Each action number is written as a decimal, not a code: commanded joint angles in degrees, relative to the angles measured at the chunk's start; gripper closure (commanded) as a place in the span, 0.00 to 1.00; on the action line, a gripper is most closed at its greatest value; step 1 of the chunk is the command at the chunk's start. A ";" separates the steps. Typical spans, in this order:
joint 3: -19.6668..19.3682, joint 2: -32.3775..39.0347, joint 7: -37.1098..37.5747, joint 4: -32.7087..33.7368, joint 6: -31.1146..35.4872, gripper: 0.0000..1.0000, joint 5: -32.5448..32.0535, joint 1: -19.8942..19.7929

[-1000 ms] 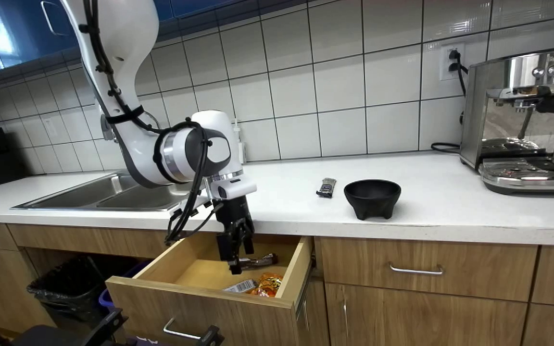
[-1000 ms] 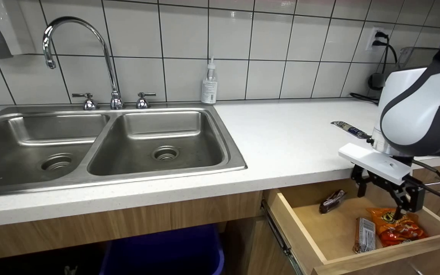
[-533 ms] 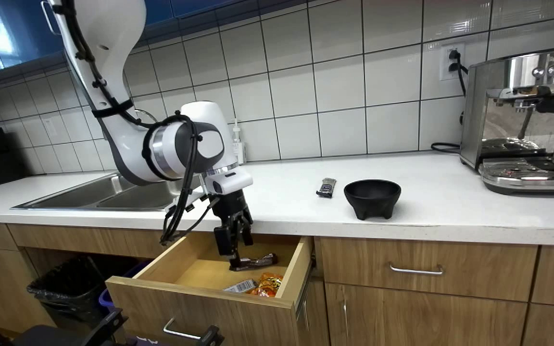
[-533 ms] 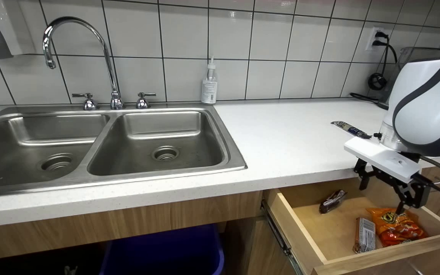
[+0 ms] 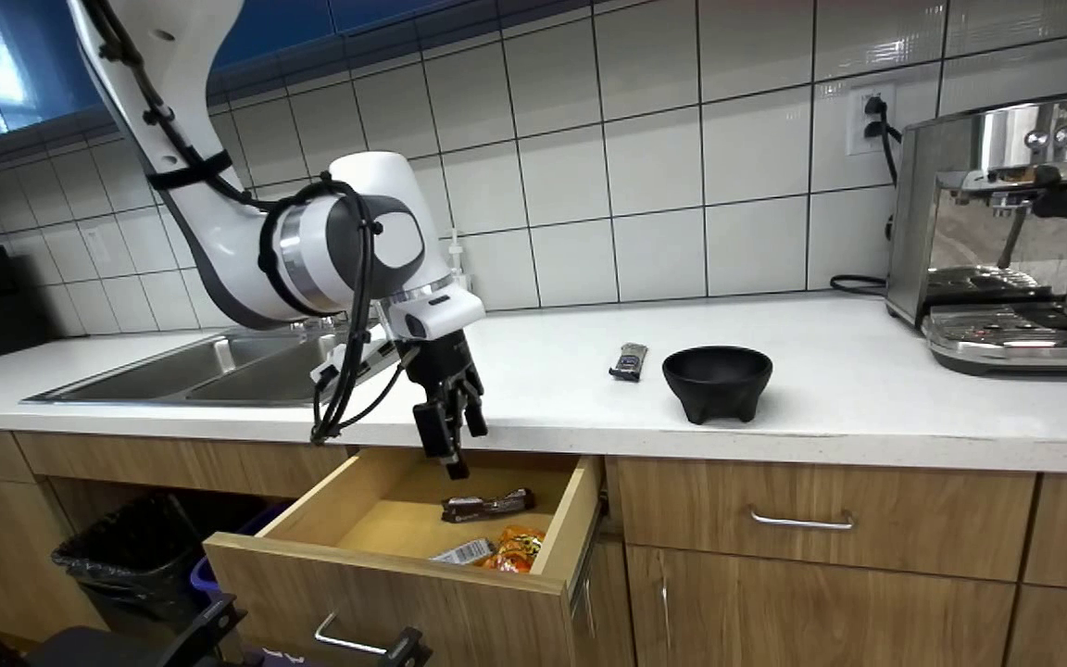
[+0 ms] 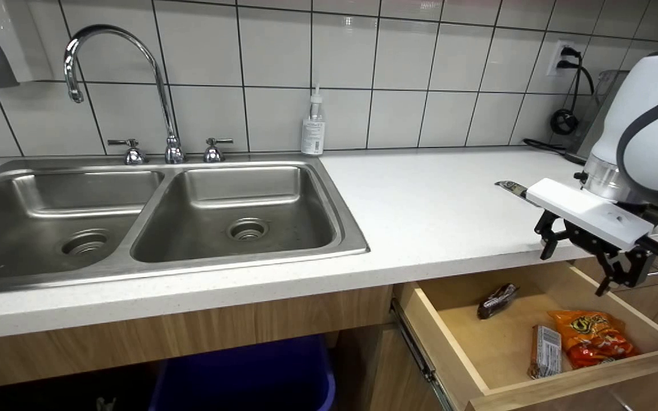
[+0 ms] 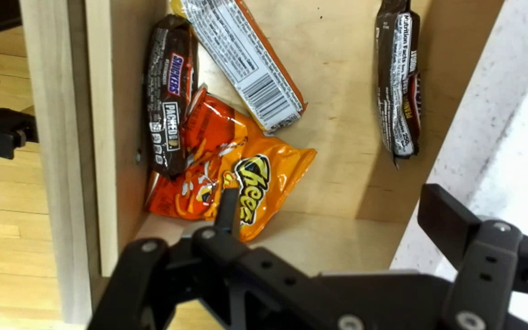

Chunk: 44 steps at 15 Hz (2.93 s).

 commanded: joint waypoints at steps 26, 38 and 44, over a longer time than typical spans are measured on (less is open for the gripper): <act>5.54 2.94 -30.93 25.50 -20.49 0.00 -1.75 -16.01; 5.21 18.85 -39.33 48.37 -29.14 0.00 2.80 -16.57; 5.72 26.33 -43.05 59.82 -34.61 0.00 5.41 -17.51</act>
